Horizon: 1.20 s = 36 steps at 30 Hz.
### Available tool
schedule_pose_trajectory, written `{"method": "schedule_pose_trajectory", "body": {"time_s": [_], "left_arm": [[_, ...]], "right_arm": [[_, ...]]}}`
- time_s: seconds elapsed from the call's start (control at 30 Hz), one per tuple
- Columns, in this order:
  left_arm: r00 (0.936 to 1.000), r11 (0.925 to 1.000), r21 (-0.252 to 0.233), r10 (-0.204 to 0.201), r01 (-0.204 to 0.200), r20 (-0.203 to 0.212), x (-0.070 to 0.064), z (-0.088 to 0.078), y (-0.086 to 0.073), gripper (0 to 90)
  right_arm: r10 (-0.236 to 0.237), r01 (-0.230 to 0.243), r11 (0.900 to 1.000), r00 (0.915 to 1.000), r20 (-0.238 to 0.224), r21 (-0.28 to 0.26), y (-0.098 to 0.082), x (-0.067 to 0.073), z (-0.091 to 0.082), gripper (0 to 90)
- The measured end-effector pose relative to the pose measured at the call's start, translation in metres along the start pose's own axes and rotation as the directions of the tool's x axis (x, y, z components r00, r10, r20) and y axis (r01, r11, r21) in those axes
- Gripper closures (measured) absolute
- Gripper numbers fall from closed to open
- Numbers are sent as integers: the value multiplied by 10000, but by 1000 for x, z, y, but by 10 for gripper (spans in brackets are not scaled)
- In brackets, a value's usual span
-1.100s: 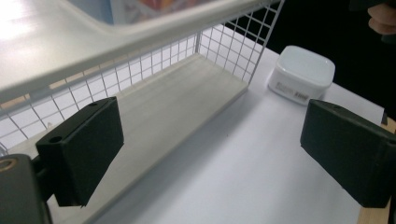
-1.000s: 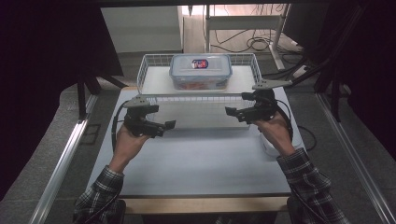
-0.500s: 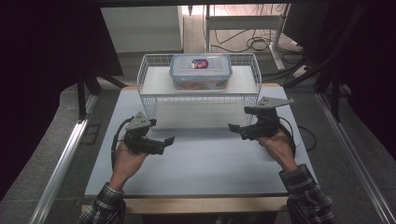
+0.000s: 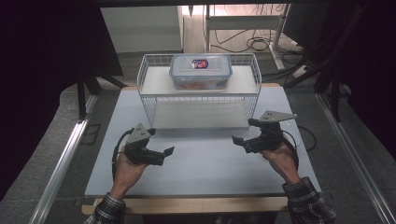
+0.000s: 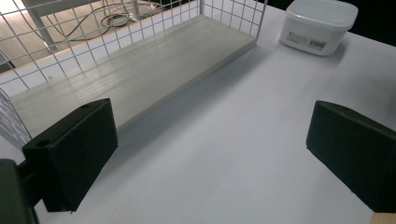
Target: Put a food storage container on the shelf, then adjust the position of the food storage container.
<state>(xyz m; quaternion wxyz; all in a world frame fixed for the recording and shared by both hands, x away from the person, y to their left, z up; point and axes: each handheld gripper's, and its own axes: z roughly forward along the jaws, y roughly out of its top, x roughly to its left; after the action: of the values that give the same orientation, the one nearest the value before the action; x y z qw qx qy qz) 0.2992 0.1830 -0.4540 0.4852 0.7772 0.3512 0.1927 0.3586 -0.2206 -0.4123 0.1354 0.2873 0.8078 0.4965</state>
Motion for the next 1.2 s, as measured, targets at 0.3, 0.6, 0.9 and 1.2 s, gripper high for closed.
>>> {"method": "schedule_pose_trajectory", "body": {"time_s": [0.3, 0.6, 0.9, 1.2], "left_arm": [[9992, 9994, 115, -339, 336, 234, -3, 1, -24, 42], [10000, 9972, 744, 4, -2, -25, -10, 12, -45, 33], [9999, 9963, 865, 5, 10, -171, -10, 14, -49, 27], [9995, 9965, 797, -240, 255, -194, -5, 14, -51, 29]], "right_arm": [[-175, 170, 9997, 9995, 255, 196, -22, 11, 6, 16], [-307, 285, 9982, 9987, 406, 530, -41, 19, 11, 20], [-190, 80, 9883, 9973, 707, 1525, -62, 13, 23, 0], [797, -1093, 9778, 9831, 1651, 1788, -52, -1, 8, 88]]}}
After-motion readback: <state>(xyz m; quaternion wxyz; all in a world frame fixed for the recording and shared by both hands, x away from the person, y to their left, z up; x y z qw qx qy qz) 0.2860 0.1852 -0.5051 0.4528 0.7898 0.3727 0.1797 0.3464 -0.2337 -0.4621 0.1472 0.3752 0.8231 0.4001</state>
